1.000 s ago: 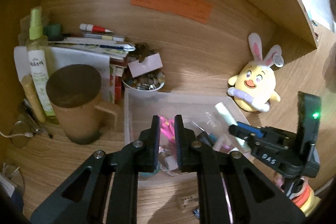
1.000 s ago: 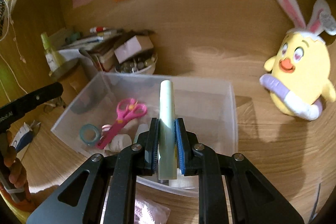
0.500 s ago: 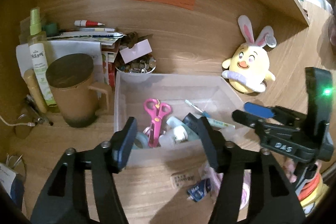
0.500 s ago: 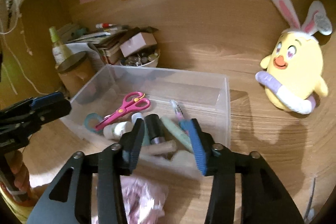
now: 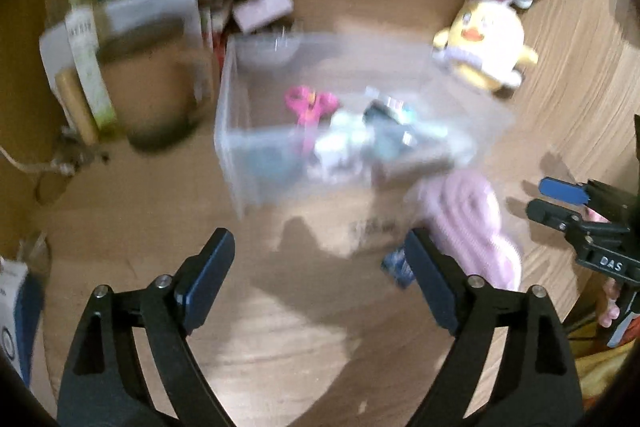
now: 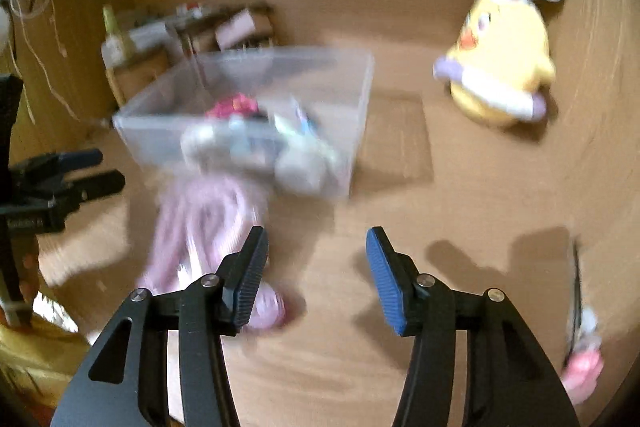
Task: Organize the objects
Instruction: 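Grasp the white eraser with the left tool while the right grasps the pink jar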
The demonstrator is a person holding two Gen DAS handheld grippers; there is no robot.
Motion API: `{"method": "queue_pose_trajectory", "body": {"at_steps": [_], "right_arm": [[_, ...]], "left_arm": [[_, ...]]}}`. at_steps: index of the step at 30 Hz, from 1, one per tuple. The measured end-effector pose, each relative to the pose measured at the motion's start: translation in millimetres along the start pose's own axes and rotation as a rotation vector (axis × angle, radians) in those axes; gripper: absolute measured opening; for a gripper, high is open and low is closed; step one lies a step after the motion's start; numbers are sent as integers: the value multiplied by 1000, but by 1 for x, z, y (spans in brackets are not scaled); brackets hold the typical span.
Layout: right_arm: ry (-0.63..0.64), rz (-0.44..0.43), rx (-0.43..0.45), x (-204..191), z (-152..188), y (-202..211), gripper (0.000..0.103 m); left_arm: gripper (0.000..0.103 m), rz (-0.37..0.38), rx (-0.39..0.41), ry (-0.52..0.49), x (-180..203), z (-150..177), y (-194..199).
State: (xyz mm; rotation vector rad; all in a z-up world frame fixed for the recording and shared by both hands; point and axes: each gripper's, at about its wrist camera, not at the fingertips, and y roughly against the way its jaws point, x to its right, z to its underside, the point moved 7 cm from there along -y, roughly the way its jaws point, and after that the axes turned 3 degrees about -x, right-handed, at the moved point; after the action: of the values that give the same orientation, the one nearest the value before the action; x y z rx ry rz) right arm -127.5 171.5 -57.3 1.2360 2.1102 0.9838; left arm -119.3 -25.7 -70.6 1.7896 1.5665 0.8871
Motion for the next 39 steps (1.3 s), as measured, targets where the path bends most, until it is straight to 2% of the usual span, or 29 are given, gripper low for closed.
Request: {"method": "queue_pose_trajectory", "body": {"at_steps": [4, 7, 14, 19, 21, 23, 31, 35, 39], "right_arm": [[7, -19, -31, -4, 19, -3, 48], [10, -29, -34, -7, 27, -4, 48], [30, -61, -54, -18, 27, -12, 48], [32, -60, -56, -21, 26, -19, 47], [37, -53, -51, -20, 25, -19, 36], [31, -68, -50, -20, 24, -19, 31], [14, -18, -21, -10, 19, -20, 31], [1, -2, -4, -2, 14, -16, 31], [-14, 2, 16, 5, 9, -10, 31]], "left_arm": [[87, -3, -70, 15, -2, 15, -17], [87, 3, -91, 12, 3, 18, -24], [87, -1, -96, -37, 20, 11, -32], [87, 6, -100, -30, 27, 3, -40], [85, 15, -97, -11, 25, 0, -41], [83, 28, -92, 17, 21, -3, -41], [63, 44, -67, 27, 21, -8, -41], [61, 38, -61, 16, 16, -7, -39], [60, 43, -74, 46, 8, -6, -38]]}}
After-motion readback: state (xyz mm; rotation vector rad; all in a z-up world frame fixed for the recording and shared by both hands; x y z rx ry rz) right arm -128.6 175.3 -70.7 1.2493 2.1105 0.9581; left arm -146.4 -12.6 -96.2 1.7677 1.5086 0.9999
